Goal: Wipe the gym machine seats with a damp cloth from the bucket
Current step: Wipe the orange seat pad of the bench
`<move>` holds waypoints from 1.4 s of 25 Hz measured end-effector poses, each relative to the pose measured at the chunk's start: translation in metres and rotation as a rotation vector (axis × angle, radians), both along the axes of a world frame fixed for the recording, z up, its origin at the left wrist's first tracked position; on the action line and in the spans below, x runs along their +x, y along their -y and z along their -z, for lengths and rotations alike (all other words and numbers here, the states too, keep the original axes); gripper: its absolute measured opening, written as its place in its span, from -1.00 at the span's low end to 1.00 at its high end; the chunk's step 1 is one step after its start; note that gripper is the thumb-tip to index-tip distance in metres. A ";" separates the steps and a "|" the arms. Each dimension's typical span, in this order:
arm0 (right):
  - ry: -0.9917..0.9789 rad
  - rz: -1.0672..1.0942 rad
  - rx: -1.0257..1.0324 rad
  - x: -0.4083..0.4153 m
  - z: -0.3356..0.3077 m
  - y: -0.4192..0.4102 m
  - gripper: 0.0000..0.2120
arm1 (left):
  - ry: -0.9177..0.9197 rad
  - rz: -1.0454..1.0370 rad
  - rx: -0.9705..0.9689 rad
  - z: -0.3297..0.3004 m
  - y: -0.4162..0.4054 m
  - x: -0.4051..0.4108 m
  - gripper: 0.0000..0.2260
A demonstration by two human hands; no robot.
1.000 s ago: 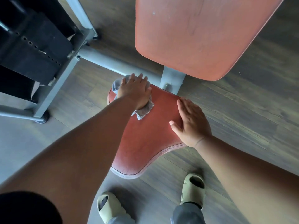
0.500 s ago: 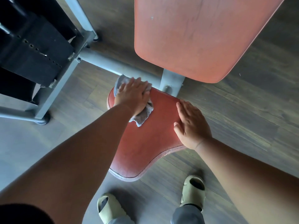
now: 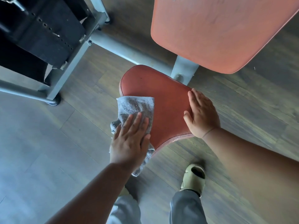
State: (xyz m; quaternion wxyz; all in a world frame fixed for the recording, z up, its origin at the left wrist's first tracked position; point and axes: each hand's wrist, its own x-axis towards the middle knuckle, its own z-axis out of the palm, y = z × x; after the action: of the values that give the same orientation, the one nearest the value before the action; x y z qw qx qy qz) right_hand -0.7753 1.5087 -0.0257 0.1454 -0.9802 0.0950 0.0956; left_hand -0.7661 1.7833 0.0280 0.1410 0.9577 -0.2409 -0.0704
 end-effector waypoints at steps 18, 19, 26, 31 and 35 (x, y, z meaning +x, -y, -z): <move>-0.028 -0.022 0.057 0.003 -0.003 0.000 -0.32 | 0.176 0.313 -0.043 0.013 -0.025 -0.024 -0.66; -0.025 -0.009 0.097 0.004 -0.004 0.001 -0.34 | 0.158 0.302 -0.067 0.013 -0.026 -0.024 -0.68; 0.181 0.392 0.451 0.019 -0.037 -0.019 -0.52 | -0.026 0.170 -0.151 0.007 0.051 0.007 -0.68; 0.486 0.610 0.623 0.017 -0.063 -0.061 -0.68 | -0.600 -0.094 -0.556 -0.015 0.085 0.069 -0.65; 0.225 0.125 0.347 0.016 -0.054 -0.121 -0.54 | -0.206 -0.353 -0.422 -0.013 0.002 0.055 -0.68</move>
State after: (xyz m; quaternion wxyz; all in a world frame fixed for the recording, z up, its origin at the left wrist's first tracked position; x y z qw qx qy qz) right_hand -0.7597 1.6295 0.0282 0.3272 -0.9371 0.1211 -0.0086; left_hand -0.7109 1.7809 0.0413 0.3710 0.9220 -0.0642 -0.0900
